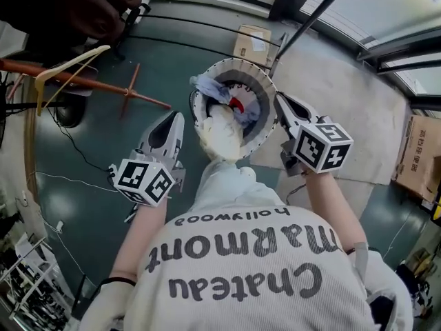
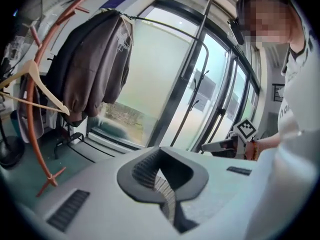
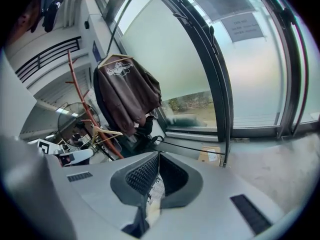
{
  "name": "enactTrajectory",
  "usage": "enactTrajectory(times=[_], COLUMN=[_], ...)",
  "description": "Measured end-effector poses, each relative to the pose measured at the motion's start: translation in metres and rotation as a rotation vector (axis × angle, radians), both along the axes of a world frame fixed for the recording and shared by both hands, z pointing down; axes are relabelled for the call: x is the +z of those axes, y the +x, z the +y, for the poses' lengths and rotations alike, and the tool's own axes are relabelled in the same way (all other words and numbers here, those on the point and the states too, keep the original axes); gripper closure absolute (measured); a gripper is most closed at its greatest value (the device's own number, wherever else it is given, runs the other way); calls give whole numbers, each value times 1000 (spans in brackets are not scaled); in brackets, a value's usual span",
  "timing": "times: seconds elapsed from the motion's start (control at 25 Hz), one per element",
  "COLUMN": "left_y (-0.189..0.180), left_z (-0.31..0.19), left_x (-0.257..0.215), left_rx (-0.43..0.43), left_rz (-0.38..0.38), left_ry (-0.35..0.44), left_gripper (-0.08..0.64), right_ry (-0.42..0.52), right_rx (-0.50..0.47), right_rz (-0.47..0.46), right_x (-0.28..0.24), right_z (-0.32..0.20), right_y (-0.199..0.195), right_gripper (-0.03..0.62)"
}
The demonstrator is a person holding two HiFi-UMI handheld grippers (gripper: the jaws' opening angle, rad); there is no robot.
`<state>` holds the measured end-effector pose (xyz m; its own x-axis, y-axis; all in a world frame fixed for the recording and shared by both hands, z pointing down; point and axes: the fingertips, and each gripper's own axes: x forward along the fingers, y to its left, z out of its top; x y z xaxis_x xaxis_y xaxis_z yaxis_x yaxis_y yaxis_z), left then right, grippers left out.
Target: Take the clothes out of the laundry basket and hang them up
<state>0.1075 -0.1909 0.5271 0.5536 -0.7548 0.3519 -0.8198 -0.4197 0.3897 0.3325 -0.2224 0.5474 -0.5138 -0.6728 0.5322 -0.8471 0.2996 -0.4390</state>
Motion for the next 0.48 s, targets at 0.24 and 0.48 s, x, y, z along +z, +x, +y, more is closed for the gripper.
enactTrajectory(times=[0.24,0.48], left_y=[-23,-29], left_z=[-44,-43], left_x=[74,159], left_rx=[75,98], left_rz=[-34,-83], left_ry=[-114,-241], left_gripper=[552,552], right_ry=[-77,-233], right_rx=[14,-41], right_rz=[-14,112], right_x=[81,185], right_z=[-31,-12], right_y=[-23,-31], right_gripper=[561,561])
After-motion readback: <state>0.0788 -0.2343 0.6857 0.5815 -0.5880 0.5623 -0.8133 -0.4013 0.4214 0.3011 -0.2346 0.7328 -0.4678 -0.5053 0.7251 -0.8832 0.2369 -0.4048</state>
